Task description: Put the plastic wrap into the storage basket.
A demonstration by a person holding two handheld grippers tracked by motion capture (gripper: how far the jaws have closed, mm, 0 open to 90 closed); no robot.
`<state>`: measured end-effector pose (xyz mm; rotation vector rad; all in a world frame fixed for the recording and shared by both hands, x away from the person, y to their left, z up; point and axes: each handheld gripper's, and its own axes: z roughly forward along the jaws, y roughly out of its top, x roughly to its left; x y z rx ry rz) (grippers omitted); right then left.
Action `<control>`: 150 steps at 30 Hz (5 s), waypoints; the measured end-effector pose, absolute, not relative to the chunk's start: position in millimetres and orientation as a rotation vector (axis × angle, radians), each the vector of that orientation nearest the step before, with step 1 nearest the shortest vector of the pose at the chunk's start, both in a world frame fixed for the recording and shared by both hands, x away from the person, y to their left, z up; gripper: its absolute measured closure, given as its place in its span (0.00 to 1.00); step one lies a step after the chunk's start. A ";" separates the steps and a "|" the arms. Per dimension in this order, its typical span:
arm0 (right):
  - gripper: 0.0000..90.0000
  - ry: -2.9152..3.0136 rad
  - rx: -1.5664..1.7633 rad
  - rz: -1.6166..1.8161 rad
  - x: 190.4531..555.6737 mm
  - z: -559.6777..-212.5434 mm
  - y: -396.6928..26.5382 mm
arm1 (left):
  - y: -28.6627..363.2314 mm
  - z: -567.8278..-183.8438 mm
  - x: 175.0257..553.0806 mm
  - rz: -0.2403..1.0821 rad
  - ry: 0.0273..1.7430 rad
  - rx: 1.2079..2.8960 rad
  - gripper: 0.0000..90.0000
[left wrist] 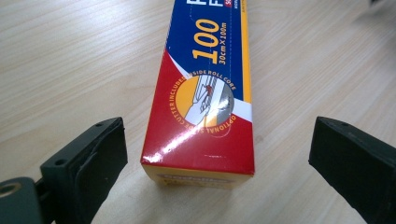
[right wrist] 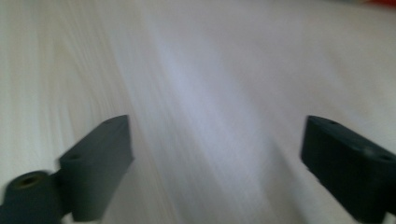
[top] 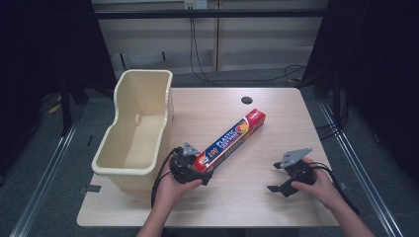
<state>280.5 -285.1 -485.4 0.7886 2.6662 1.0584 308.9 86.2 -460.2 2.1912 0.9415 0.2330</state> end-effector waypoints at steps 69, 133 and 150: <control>0.03 2.423 0.957 1.206 275.1 -454.8 -322.2 | -28.3 -431.7 423.9 0.084 0.926 2.450 0.20; 0.03 2.416 0.958 1.228 272.9 -452.3 -324.9 | -57.9 -454.9 440.4 -0.011 1.014 2.636 0.45; 0.03 2.417 0.961 1.240 274.2 -453.9 -326.2 | -34.6 -415.1 438.1 -0.128 1.122 2.633 0.45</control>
